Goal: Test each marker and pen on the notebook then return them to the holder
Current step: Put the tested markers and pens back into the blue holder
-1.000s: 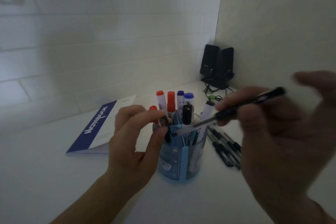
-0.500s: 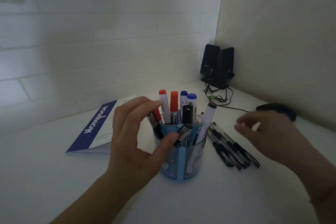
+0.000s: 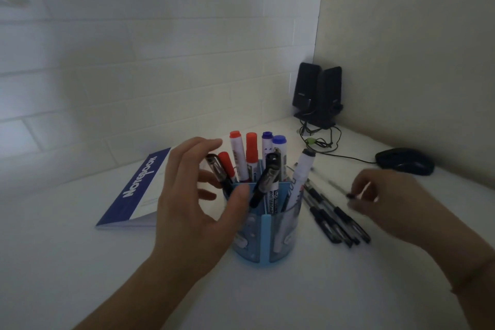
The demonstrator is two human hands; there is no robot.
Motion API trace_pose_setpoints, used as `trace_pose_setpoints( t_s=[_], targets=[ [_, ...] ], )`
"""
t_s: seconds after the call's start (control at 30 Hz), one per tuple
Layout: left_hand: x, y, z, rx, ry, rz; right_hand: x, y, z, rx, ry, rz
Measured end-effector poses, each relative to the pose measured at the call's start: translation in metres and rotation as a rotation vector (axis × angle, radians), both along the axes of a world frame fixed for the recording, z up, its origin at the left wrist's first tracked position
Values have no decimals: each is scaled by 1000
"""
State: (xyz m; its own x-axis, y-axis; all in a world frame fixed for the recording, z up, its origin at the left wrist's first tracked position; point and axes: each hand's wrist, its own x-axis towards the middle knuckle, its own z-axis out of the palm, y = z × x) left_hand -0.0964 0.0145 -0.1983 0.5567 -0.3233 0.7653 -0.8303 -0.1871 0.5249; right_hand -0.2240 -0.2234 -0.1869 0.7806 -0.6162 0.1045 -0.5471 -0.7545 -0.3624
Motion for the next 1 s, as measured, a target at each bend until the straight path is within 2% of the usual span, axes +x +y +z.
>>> trace_pose_setpoints(
  t_s=[0.1,0.2,0.3,0.37,0.47,0.6,0.7,0.8,0.83,0.93,0.97,1.0],
  targets=[
    [-4,1,0,23,104,-51,-4,-1,17,-96,-500,-17],
    [-8,-1,3,61,121,-40,-11,3,29,122,-986,100],
    [-11,-3,6,39,119,8,-22,-10,33,354,-1138,224],
    [-11,-3,7,22,125,-2,-25,-7,29,629,-1261,256],
    [-14,-1,7,8,93,-55,-14,37,25,501,-1359,305],
    [-17,0,7,-9,66,-122,-3,80,24,268,-1280,501],
    [-18,1,8,-3,30,-108,-2,80,25,-27,-979,600],
    [-17,1,10,14,-4,-71,-3,58,25,6,-895,418],
    [-16,0,9,27,-20,-56,-3,46,23,11,-790,299],
    [-15,-3,4,54,-12,-42,-2,8,4,-88,-4,66],
    [-16,-5,3,50,13,-44,-1,0,-4,-89,179,53],
    [-17,-6,2,42,34,-49,0,-4,-10,-52,262,52]
  ],
)
